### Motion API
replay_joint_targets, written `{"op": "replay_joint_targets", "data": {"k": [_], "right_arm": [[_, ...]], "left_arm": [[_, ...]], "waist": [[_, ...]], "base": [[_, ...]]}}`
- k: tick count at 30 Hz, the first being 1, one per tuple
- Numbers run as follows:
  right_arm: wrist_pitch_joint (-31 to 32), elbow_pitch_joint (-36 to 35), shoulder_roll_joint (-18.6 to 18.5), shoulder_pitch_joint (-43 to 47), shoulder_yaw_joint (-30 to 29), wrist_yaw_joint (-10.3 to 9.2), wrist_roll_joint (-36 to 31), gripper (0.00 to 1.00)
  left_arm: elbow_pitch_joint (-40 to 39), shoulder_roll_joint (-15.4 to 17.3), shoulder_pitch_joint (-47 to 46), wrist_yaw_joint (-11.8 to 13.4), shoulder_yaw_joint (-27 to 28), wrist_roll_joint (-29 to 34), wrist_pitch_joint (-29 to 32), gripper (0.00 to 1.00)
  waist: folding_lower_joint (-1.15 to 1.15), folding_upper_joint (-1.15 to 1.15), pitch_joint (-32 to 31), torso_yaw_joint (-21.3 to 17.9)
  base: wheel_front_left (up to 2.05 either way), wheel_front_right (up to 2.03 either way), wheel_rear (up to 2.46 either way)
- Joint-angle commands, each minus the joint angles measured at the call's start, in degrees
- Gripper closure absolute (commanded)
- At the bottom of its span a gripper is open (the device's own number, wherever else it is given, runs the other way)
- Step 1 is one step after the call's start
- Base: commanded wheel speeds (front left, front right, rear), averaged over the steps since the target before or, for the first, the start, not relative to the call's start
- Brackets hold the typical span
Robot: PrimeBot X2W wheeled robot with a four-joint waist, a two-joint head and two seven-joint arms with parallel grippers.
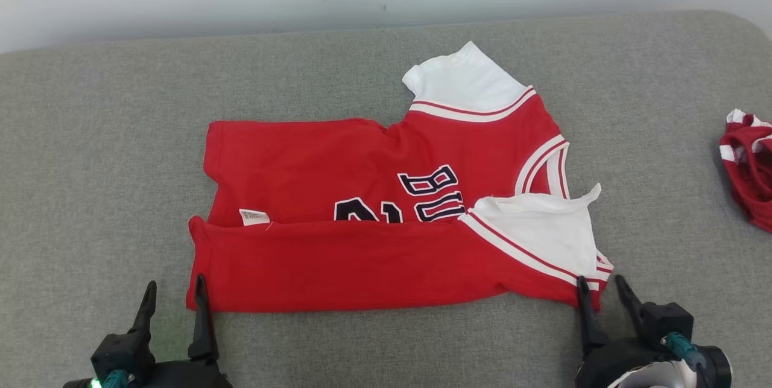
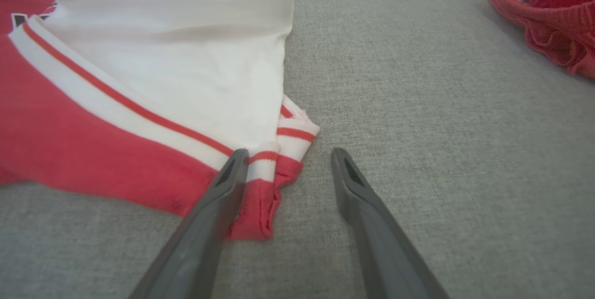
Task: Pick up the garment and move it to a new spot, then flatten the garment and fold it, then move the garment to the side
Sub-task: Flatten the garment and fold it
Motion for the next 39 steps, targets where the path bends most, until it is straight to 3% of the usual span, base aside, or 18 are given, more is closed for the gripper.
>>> {"op": "replay_joint_targets", "data": {"k": [1, 8, 25, 26, 27, 39], "right_arm": [[1.0, 2.4, 0.3, 0.6, 0.9, -0.17, 0.3, 1.00], [0.8, -0.6, -1.9, 0.5, 0.2, -0.22, 1.6, 1.00], [0.6, -5.8, -1.9, 0.6, 1.8, -0.18, 2.0, 1.00], [0.6, -5.9, -1.9, 0.5, 1.9, -0.18, 2.1, 1.00], [0.6, -6.0, -1.8, 0.4, 1.9, -0.18, 2.1, 1.00], [0.6, -7.4, -1.2, 0.3, 0.4, -0.18, 2.8, 1.00]], "left_arm": [[0.4, 0.1, 0.0, -0.1, 0.3, -0.1, -0.1, 0.00], [2.9, 0.1, -0.1, -0.7, -0.2, -1.5, -0.1, 0.00], [11.9, 0.1, -4.3, -1.3, -2.5, -5.2, -0.1, 0.00], [12.1, 0.1, -4.5, -1.4, -2.5, -5.2, -0.1, 0.63], [11.9, 0.0, -4.8, -1.5, -2.5, -5.0, -0.1, 1.00], [8.7, 0.1, -2.0, -2.0, -1.6, -5.0, -0.1, 1.00]], "waist": [[0.01, 0.01, -0.2, 0.0], [0.01, 0.01, -0.4, -0.3], [0.01, 0.01, 1.0, -2.0], [0.01, 0.01, 1.1, -2.0], [0.01, 0.01, 1.2, -2.1], [0.01, 0.01, -1.7, -1.7]], "base": [[0.00, 0.00, 0.00], [0.00, 0.00, 0.00], [0.00, 0.00, 0.00], [0.00, 0.00, 0.00], [0.00, 0.00, 0.00], [0.00, 0.00, 0.00]]}}
